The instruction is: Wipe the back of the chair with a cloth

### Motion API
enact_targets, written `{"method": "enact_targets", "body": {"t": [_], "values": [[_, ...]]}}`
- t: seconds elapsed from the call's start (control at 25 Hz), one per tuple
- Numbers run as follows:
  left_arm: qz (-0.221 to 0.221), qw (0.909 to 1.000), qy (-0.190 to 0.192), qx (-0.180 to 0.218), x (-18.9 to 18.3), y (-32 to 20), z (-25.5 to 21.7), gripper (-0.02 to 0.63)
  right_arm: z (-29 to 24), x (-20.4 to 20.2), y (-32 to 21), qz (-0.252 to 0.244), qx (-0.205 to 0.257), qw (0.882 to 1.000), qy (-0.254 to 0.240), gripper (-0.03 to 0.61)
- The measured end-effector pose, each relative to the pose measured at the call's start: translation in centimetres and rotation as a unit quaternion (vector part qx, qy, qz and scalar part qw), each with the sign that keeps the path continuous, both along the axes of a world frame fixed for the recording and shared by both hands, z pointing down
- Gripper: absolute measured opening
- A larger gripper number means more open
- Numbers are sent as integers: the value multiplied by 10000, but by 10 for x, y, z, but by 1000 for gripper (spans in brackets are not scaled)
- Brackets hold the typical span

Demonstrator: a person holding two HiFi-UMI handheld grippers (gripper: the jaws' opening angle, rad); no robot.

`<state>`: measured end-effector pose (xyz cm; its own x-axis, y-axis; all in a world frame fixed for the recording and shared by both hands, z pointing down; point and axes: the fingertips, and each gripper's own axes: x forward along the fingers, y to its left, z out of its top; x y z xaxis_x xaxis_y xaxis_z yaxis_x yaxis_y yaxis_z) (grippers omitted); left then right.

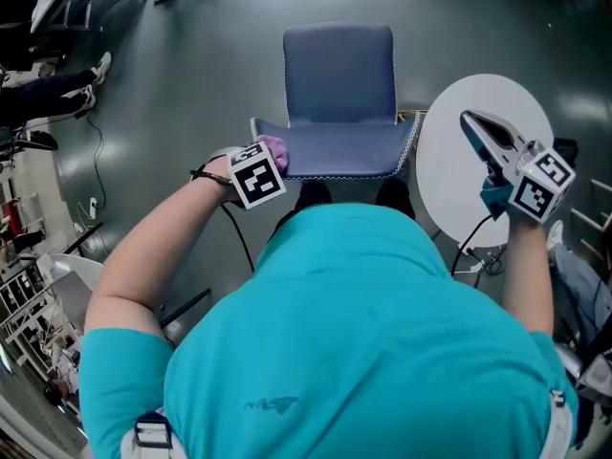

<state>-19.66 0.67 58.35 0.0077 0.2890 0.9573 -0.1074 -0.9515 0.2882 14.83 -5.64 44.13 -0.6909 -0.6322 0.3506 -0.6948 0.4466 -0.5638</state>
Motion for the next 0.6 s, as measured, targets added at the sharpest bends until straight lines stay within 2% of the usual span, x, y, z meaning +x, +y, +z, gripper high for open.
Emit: {"method": "enact_targets", "body": {"t": [0.2, 0.6], "values": [[102, 9994, -318, -61, 1, 5, 1, 60, 5, 16, 7, 111, -8, 9999, -47, -2], [415, 9986, -269, -206, 52, 17, -11, 60, -3, 57, 27, 361, 2, 9993, -106, -2]]}}
